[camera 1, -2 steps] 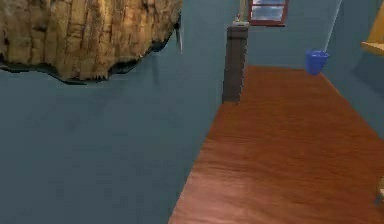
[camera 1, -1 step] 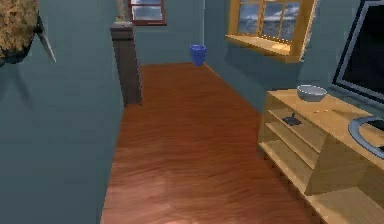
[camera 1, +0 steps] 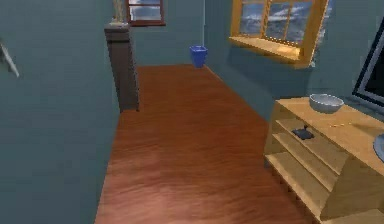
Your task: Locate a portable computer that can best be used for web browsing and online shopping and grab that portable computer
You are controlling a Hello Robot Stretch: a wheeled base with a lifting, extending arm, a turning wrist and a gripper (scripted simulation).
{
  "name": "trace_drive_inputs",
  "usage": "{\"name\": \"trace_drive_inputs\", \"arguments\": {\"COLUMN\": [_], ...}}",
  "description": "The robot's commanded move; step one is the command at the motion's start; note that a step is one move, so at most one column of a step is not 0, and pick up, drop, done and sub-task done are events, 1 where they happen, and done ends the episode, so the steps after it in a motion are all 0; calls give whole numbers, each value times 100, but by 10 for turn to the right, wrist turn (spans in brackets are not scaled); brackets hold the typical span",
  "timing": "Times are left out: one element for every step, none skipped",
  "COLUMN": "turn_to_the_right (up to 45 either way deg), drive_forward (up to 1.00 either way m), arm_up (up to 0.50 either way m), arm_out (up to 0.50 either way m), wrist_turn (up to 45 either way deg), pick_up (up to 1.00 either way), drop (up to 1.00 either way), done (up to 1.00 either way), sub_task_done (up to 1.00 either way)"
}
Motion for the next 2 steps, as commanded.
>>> {"name": "trace_drive_inputs", "arguments": {"turn_to_the_right": [450, 330], "drive_forward": [0, 0], "arm_up": [0, 0], "arm_out": [0, 0], "wrist_turn": [0, 0], "pick_up": [0, 0], "drop": [0, 0], "done": [0, 0], "sub_task_done": [0, 0]}}
